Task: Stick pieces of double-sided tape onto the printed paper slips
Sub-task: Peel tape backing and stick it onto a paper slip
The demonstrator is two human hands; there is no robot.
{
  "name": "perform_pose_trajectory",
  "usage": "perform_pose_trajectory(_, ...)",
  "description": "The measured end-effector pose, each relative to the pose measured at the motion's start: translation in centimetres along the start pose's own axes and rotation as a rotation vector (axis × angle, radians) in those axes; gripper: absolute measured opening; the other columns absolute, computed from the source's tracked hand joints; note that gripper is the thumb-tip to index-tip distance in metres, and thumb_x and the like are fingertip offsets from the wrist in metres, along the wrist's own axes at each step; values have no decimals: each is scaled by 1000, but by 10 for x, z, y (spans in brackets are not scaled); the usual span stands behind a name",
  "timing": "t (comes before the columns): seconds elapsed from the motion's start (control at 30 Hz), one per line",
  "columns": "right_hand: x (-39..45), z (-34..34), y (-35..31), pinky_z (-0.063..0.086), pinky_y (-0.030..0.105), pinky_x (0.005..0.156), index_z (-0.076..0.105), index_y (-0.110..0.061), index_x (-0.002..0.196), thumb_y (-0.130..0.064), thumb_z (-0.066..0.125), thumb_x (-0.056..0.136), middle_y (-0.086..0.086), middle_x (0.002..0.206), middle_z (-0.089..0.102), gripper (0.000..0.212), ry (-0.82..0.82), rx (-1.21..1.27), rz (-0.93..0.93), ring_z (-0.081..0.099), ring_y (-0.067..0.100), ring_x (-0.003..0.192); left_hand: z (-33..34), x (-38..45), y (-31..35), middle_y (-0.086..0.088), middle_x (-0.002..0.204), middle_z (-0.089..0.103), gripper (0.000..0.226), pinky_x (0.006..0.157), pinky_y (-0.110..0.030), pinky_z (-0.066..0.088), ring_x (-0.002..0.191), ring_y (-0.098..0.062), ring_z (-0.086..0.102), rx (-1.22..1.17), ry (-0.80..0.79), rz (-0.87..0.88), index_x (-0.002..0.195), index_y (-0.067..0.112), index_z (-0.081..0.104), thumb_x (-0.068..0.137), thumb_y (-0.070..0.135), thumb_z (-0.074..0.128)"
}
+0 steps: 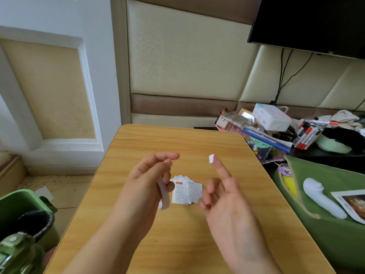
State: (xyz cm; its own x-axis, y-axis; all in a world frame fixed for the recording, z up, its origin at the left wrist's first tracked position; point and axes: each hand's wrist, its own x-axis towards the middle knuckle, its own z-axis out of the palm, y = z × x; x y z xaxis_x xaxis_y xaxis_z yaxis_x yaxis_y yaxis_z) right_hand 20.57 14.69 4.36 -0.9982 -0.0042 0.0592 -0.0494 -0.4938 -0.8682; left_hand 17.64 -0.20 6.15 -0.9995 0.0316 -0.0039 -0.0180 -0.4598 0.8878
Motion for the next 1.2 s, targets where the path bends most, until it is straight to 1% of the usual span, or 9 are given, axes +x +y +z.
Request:
perform_pose_trajectory(0.1, -2, -2, 0, 29, 31, 79, 69, -18, 118, -57, 69, 63, -3, 75, 52, 68, -104, 318, 72, 36, 15, 73, 9, -11, -2, 3, 66, 47, 26, 72, -30, 38, 60, -8, 45, 175, -72, -29, 91, 21, 76, 73, 29, 60)
perform_pose_trajectory(0.2, -13, -4, 6, 16, 35, 100, 37, -4, 144, -51, 36, 97, 8, 105, 55, 66, 147, 216, 35, 40, 22, 99, 19, -21, -3, -6, 73, 46, 30, 67, -26, 39, 63, -11, 48, 107, -150, -107, 94, 17, 75, 73, 31, 60)
perform_pose_trajectory(0.27, -16, -12, 12, 6, 35, 106, 28, -1, 147, -49, 27, 101, 11, 110, 53, 66, 114, 227, 58, 42, 25, 108, 23, -23, -2, -11, 79, 42, 29, 64, -27, 38, 62, -15, 49, -19, -183, -176, 94, 5, 71, 76, 25, 62)
perform_pose_trajectory(0.37, -6, -7, 13, 20, 37, 102, 56, -8, 132, -57, 53, 85, -1, 89, 57, 68, -114, 126, -12, 38, 20, 93, 24, -25, -1, -9, 74, 43, 15, 62, -28, 36, 56, -14, 46, -97, -165, -216, 87, 4, 74, 79, 13, 65)
perform_pose_trajectory(0.47, -5, -8, 10, 29, 34, 90, 70, -21, 117, -68, 62, 63, -8, 79, 49, 72, -162, 28, -31, 40, 11, 80, 22, -25, 1, 1, 68, 52, 33, 57, -25, 39, 56, -11, 44, -134, -125, -248, 94, 0, 73, 67, 17, 68)
perform_pose_trajectory(0.8, -2, -14, -7, 31, 15, 90, 69, -36, 114, -63, 29, 90, -12, 88, 47, 54, -178, -514, -346, 46, 5, 90, 18, -26, 10, -3, 67, 52, 30, 47, -24, 40, 54, -13, 43, -264, -155, -339, 87, -5, 74, 58, 1, 70)
perform_pose_trajectory(0.9, -2, -14, -12, 31, 11, 92, 66, -41, 116, -68, 23, 90, -20, 92, 49, 57, -218, -647, -391, 49, 3, 97, 16, -26, 12, -4, 68, 51, 28, 47, -24, 40, 54, -13, 43, -295, -159, -352, 83, -4, 74, 59, 10, 69)
perform_pose_trajectory(1.1, 0, -23, -20, 32, 40, 101, 57, -53, 122, -51, 14, 94, -14, 92, 45, 51, -200, -966, -439, 45, 20, 103, 14, -26, 14, -4, 68, 50, 32, 46, -24, 40, 54, -13, 42, -281, -148, -364, 84, -5, 74, 52, -5, 68)
perform_pose_trajectory(1.2, 5, -24, -24, 34, 44, 96, 49, -53, 129, -48, 13, 98, -14, 92, 46, 48, -179, -1163, -554, 47, 13, 101, 16, -25, 16, -5, 67, 50, 36, 46, -25, 39, 54, -14, 41, -297, -118, -346, 85, -6, 72, 52, 8, 69)
